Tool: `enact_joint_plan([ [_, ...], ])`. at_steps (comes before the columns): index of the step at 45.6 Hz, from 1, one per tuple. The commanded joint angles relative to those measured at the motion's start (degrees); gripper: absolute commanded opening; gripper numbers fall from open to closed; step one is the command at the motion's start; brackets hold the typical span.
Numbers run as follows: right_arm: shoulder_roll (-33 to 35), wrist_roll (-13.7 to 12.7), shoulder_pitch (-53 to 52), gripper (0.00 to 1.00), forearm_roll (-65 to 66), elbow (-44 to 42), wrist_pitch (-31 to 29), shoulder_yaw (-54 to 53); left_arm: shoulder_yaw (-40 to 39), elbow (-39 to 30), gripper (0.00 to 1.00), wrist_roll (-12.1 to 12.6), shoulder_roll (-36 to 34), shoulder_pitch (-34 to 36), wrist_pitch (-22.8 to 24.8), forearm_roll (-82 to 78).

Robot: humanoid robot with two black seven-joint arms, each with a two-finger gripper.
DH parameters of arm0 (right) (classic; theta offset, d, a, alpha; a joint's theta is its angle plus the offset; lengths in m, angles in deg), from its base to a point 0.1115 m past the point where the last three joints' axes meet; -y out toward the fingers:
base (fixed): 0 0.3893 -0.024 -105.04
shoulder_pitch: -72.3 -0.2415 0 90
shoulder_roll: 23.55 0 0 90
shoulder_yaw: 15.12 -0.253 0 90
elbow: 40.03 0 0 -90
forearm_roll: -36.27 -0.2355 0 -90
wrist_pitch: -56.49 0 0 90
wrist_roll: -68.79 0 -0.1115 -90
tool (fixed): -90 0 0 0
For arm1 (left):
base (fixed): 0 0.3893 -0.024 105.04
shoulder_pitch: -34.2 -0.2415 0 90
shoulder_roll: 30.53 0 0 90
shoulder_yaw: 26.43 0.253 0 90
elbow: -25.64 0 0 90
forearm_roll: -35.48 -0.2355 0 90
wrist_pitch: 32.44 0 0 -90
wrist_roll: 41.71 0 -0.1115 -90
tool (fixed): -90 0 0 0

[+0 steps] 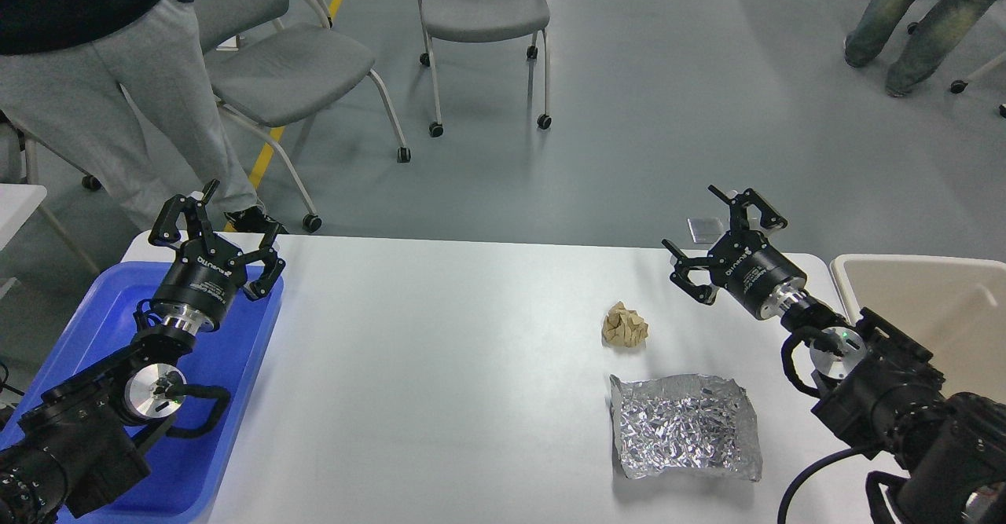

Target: Tidy desktop

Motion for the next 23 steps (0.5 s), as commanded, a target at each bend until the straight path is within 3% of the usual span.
enact_joint_plan([
  [1,-0.2,0.0,-0.2,1.00,0.0,0.0,0.0,0.1,0.0,0.0,0.98,0.0,0.0,0.0,0.0,0.0],
  [23,1.8,-0.3,-1.8,1.00,0.1,0.3,0.0,5.6,0.0,0.0,0.98,0.0,0.0,0.0,0.0,0.0],
])
